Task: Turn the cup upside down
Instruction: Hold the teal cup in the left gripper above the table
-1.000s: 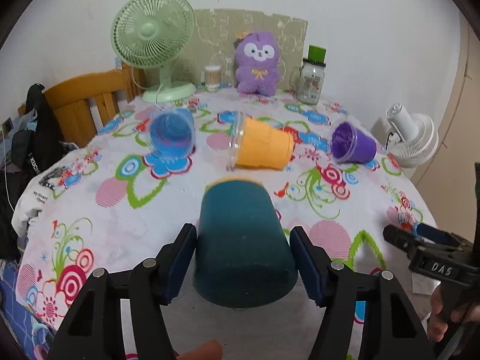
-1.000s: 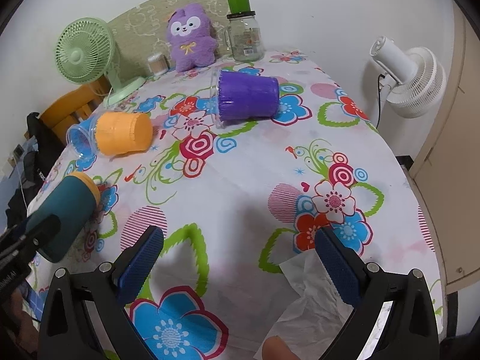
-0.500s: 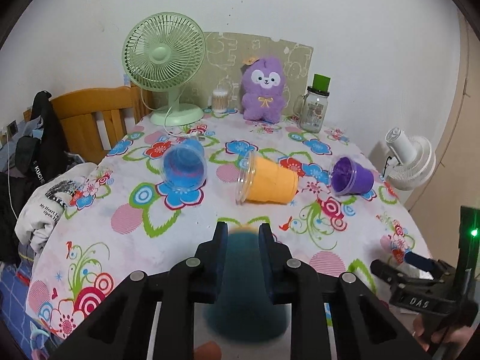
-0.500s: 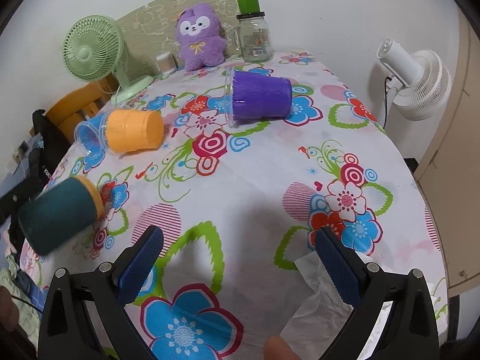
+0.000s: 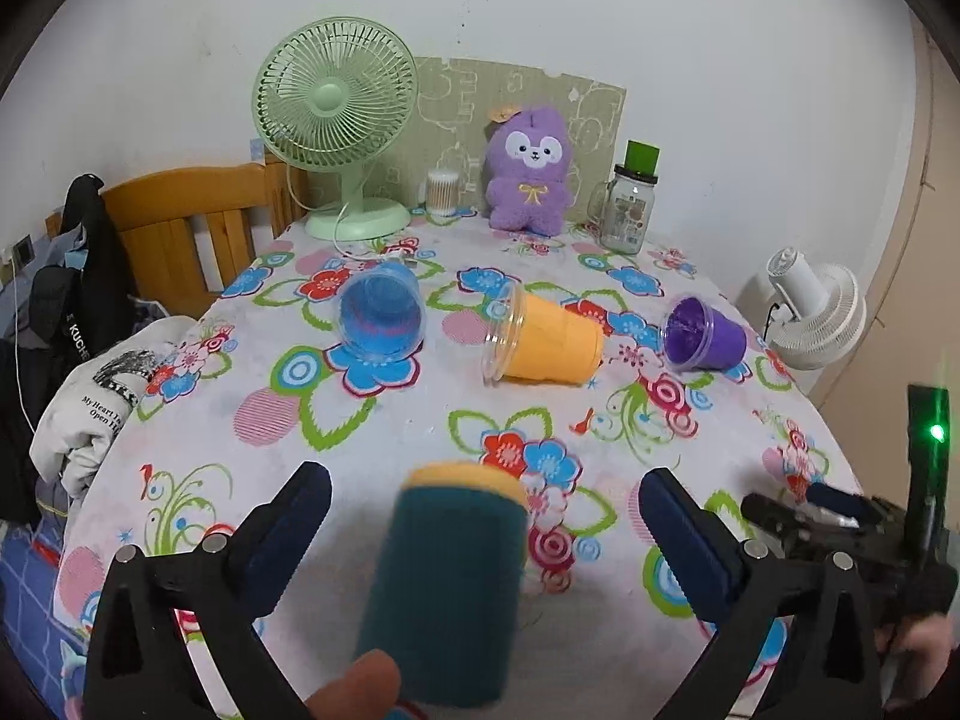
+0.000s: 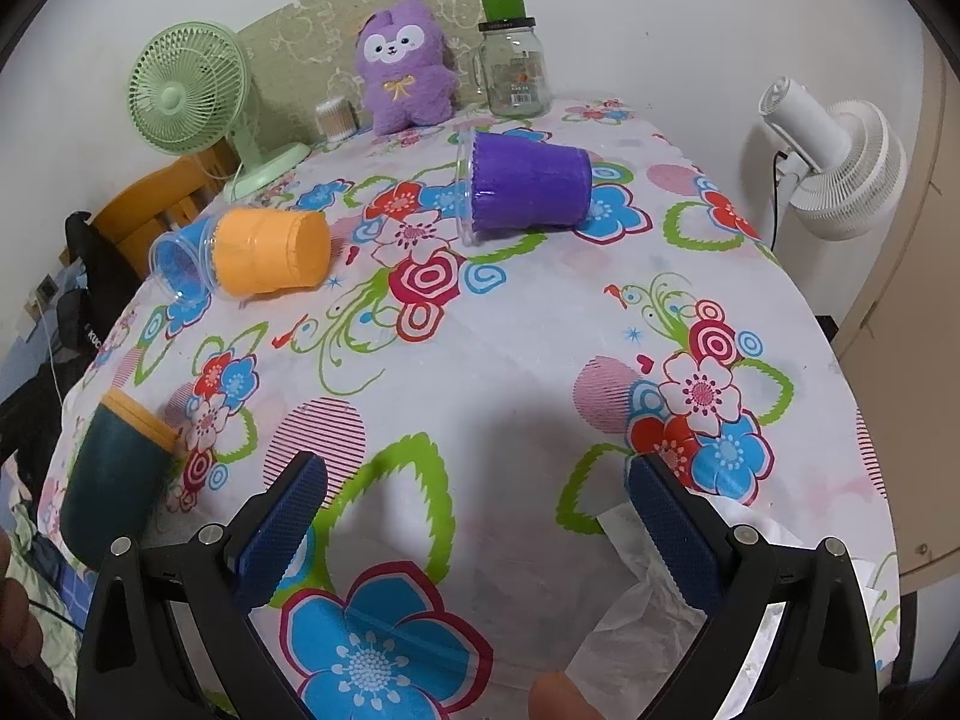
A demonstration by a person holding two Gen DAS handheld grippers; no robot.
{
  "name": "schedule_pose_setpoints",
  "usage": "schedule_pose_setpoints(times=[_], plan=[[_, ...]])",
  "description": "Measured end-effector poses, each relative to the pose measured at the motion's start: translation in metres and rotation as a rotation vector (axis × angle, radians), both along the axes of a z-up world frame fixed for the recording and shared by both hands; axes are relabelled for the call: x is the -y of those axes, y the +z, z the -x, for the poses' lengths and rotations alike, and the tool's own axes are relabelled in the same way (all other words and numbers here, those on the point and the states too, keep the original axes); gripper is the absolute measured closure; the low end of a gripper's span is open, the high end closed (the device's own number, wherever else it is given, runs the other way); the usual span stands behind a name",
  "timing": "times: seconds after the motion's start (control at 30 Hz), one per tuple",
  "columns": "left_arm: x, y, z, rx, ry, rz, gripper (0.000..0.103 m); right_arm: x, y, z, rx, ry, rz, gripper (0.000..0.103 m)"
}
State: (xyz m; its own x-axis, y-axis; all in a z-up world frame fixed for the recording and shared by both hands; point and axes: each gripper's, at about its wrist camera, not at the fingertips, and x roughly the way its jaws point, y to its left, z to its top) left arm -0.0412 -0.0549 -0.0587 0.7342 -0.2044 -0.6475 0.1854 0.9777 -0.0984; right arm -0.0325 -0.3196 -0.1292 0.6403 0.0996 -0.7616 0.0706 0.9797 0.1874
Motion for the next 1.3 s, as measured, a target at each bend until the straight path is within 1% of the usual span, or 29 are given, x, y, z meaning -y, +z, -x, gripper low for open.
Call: schedule_pose_setpoints(times=[0.1,0.2,0.3,0.47,0.57,0.6,0.67,0.73,0.97,1.17,1.3], plan=[[-0.006,-0.012,0.007,-0.027,-0.031,-0.046,0.000,-0.002,-0.003,-0.001,-0.006,0.006,0.002,0.001],[-0.015,-0.027,0.014,-0.030,-0.041,-0.079,0.000,-0.005,-0.006,-0.002,-0.014,0.011,0.004,0.001],[-0.019,-0.041,0.018,-0.050,-0.061,-0.082,0.000,-0.010,-0.010,-0.004,-0.030,0.017,0.006,0.001],[-0.021,-0.051,0.016,-0.079,-0.076,-0.069,0.000,-0.023,-0.010,-0.005,-0.033,0.044,0.019,0.001],[-0.020,-0.056,0.011,-0.110,-0.104,-0.022,0.013,-0.028,-0.009,-0.006,-0.031,0.051,0.026,0.001],[-0.019,-0.057,0.010,-0.125,-0.116,-0.008,0.018,-0.029,-0.009,-0.007,-0.032,0.051,0.026,0.001],[-0.018,-0.060,0.008,-0.137,-0.122,-0.001,0.024,-0.030,-0.009,-0.008,-0.035,0.050,0.026,0.001],[-0.016,-0.062,0.006,-0.137,-0.125,0.004,0.034,-0.032,-0.009,-0.009,-0.039,0.052,0.027,0.001],[-0.015,-0.053,0.004,-0.104,-0.122,0.008,0.034,-0.032,-0.009,-0.009,-0.037,0.056,0.026,0.001],[-0.013,-0.027,0.006,-0.008,-0.101,-0.013,0.034,-0.031,-0.008,-0.009,-0.035,0.057,0.024,0.001],[-0.010,-0.012,0.001,0.009,-0.100,-0.026,0.034,-0.032,-0.007,-0.009,-0.032,0.059,0.022,0.001]])
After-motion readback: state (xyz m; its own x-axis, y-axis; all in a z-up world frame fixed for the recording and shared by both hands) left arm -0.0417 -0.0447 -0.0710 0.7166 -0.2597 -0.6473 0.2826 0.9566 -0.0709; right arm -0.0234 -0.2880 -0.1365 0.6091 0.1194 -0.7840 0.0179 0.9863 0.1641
